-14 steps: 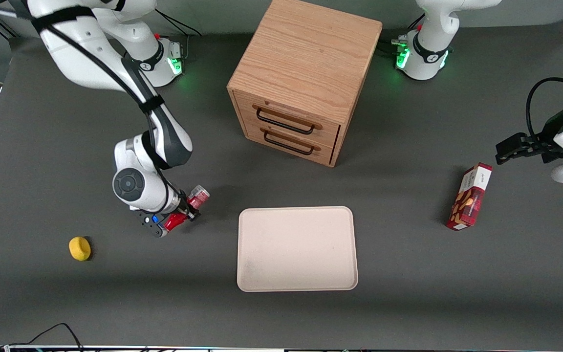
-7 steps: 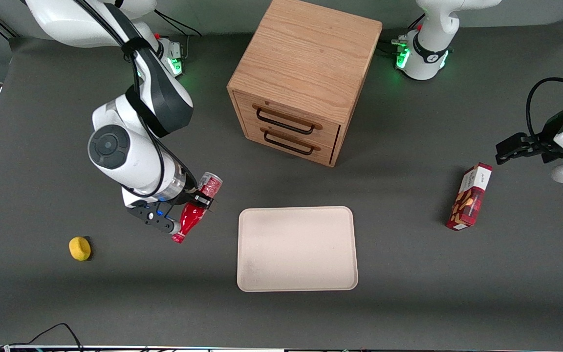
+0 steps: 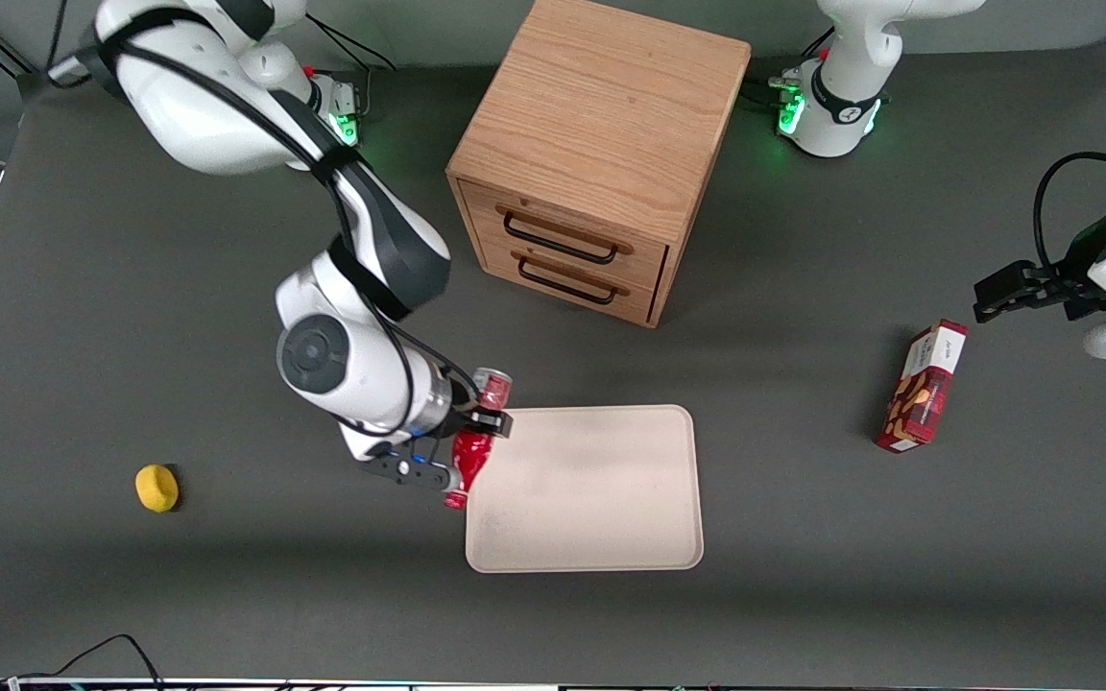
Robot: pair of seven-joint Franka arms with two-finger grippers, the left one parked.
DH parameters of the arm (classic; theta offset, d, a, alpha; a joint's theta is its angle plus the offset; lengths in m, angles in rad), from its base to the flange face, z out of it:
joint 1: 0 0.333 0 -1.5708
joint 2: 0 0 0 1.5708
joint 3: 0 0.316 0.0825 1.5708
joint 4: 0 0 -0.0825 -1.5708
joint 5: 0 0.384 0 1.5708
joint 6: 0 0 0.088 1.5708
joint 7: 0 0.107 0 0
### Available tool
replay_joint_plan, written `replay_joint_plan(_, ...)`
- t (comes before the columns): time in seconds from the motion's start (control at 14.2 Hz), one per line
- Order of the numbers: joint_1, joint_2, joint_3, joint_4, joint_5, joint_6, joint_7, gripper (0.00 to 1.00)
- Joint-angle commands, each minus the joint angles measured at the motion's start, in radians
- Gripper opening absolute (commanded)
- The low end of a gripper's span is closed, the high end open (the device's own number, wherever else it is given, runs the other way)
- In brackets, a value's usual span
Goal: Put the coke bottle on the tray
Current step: 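Lift the bottle and carry it over the cream tray, then lower the bottle onto the tray and open the right gripper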
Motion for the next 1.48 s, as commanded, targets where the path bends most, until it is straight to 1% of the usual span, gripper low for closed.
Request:
replay_joint_plan(0.0,0.011,0.111,0.007,0.075,-0.012,0.023,-0.139,0.0)
replay_joint_plan(0.07,0.01,0.122,-0.001,0.073,-0.013,0.029,-0.15,0.0)
replay_joint_plan(0.14,0.01,0.132,-0.003,0.073,-0.03,0.029,-0.196,0.0)
replay_joint_plan(0.21,0.011,0.142,-0.003,0.073,-0.055,0.03,-0.225,0.0)
replay_joint_plan(0.35,0.007,0.16,-0.003,0.073,-0.13,0.034,-0.256,0.0)
replay_joint_plan(0.42,0.007,0.162,-0.003,0.073,-0.148,0.035,-0.291,0.0)
replay_joint_plan(0.49,0.005,0.174,-0.003,0.073,-0.148,0.037,-0.317,0.0)
replay_joint_plan(0.71,0.007,0.203,-0.012,0.075,-0.15,0.116,-0.319,0.0)
replay_joint_plan(0.99,0.008,0.214,-0.033,0.086,-0.148,0.15,-0.321,0.0)
replay_joint_plan(1.41,0.011,0.249,-0.03,0.101,-0.141,0.195,-0.302,0.0)
